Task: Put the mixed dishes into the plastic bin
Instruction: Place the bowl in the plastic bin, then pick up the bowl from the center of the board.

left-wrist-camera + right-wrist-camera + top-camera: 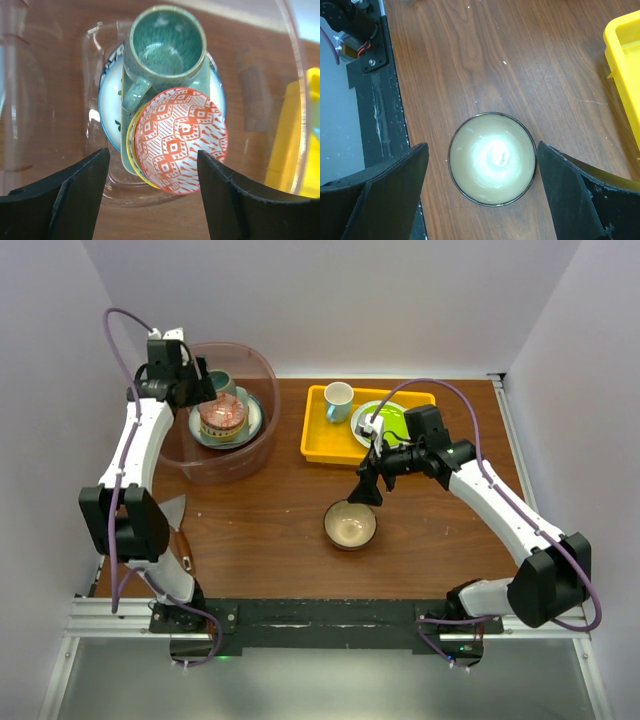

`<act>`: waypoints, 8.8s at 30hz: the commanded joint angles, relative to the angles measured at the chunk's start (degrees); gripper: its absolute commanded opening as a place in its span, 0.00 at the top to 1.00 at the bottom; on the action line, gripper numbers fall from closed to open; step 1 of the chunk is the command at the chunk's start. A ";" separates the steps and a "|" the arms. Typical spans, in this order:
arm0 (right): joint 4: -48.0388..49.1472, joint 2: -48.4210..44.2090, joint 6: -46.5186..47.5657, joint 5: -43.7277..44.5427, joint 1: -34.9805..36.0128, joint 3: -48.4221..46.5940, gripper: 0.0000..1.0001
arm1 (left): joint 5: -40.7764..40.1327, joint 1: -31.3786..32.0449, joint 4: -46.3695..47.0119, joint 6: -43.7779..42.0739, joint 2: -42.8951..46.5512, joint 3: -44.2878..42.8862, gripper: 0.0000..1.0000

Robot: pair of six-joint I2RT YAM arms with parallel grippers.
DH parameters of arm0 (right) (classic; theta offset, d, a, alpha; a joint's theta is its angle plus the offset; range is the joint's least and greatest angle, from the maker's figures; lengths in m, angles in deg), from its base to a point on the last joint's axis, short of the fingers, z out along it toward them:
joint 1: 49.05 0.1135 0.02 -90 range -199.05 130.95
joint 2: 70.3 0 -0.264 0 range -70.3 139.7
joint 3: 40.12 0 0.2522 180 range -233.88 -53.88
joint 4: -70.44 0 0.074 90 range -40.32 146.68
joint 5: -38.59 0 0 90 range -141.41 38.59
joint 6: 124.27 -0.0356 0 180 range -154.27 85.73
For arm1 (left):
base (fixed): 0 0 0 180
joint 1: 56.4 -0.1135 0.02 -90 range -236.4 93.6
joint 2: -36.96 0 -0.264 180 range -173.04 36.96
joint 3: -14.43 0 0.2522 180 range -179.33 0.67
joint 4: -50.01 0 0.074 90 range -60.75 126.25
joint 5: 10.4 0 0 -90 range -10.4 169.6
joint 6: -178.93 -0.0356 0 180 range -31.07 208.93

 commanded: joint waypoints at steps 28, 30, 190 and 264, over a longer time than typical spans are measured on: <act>-9.79 -0.24 9.15 2.02 -0.21 -6.07 0.06 | 3.77 -2.13 7.71 4.46 34.61 18.10 0.00; -9.79 -0.24 9.15 2.02 -0.13 -5.63 0.06 | 5.87 -2.12 8.15 4.73 35.68 19.06 0.00; -4.78 5.56 0.45 16.70 0.23 -3.17 1.00 | 6.24 45.77 18.88 24.15 28.39 37.88 0.00; -3.20 6.44 -2.19 13.27 -0.48 -2.99 1.00 | -7.38 54.83 1.22 24.33 8.09 22.32 0.26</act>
